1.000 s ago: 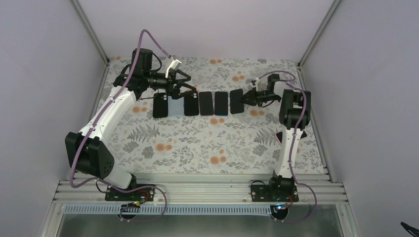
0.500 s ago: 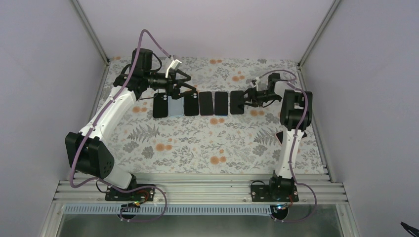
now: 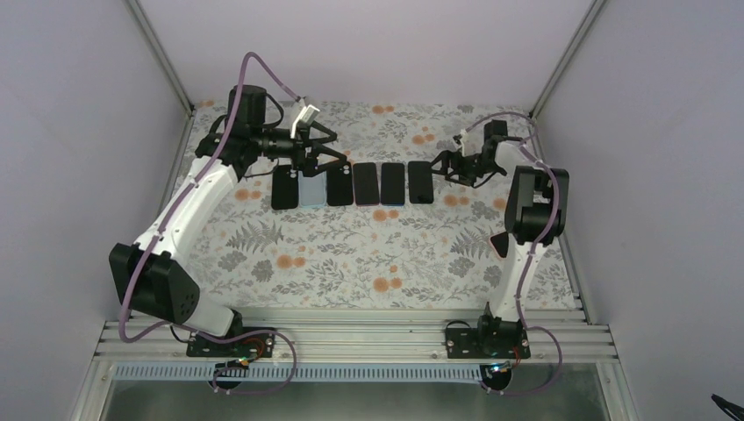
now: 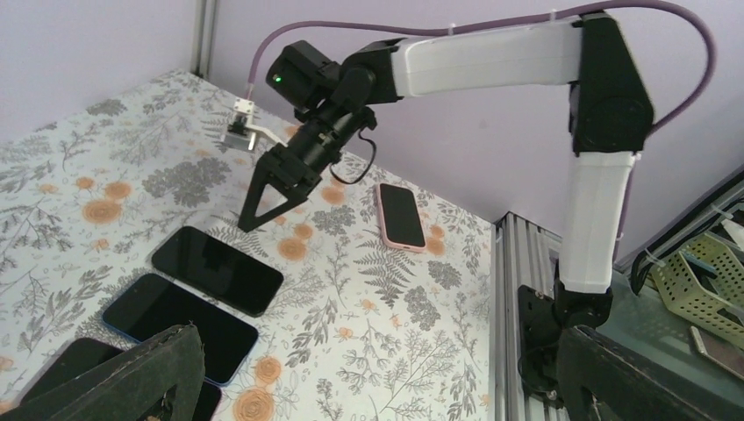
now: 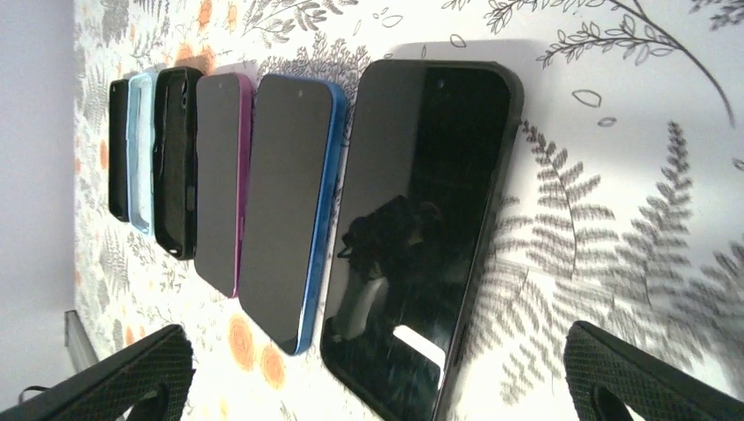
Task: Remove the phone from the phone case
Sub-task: Place the phone at the center of the board, then pick up the phone at the center of the board.
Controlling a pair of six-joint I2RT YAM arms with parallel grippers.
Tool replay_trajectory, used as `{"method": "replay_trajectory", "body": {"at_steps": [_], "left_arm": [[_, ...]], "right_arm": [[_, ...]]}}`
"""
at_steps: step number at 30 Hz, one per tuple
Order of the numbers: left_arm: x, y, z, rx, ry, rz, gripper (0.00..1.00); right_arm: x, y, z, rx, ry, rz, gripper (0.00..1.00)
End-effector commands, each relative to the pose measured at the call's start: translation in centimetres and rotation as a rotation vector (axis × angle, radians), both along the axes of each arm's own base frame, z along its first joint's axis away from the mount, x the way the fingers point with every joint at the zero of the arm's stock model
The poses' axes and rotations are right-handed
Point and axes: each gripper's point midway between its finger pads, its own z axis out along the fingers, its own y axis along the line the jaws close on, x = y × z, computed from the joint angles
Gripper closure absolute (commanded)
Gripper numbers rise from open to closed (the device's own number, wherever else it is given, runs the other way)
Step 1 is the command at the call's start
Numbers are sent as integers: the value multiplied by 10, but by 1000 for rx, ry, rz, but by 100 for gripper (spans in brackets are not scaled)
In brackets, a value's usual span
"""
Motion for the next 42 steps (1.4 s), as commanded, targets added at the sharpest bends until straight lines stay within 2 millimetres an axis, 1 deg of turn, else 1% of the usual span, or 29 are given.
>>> {"method": "replay_trajectory", "body": {"at_steps": [1,3,6,9,11,12,14,17,20,23,30,35,39,42], "left_arm": [[-6,4,14,-11,-65,11,0],[-6,6,15,-10,-68,17,0],[-7,8,18,-11,-75,24,0],[-9,10,20,-13,-82,31,0],[-9,11,21,-15,-83,33,0],[-9,11,21,-17,-82,34,0],[-8,12,22,-20,-79,35,0],[-8,13,26,-26,-77,39,0],[-8,12,27,-31,-71,32,0],[-7,12,27,-32,-66,31,0],[-4,11,26,-32,-58,30,0],[-3,11,26,-30,-58,34,0],[-1,12,26,-28,-54,38,0],[-1,12,26,-30,-52,38,0]], "right_arm": [[-2,-14,46,-102,-156,-18,1],[-8,-20,60,-133,-202,-38,1],[-23,-31,78,-169,-240,-83,1],[-41,-49,95,-204,-257,-154,1],[-53,-66,105,-223,-262,-222,1],[-59,-81,102,-243,-243,-278,1],[-71,-104,99,-286,-209,-372,1],[-88,-141,84,-364,-120,-542,1],[-103,-172,76,-408,-88,-681,1],[-117,-193,63,-465,-61,-778,1],[-137,-217,42,-516,-20,-849,1],[-153,-231,23,-554,40,-899,1],[-157,-243,17,-565,67,-935,1],[-163,-247,10,-570,93,-959,1]]}}
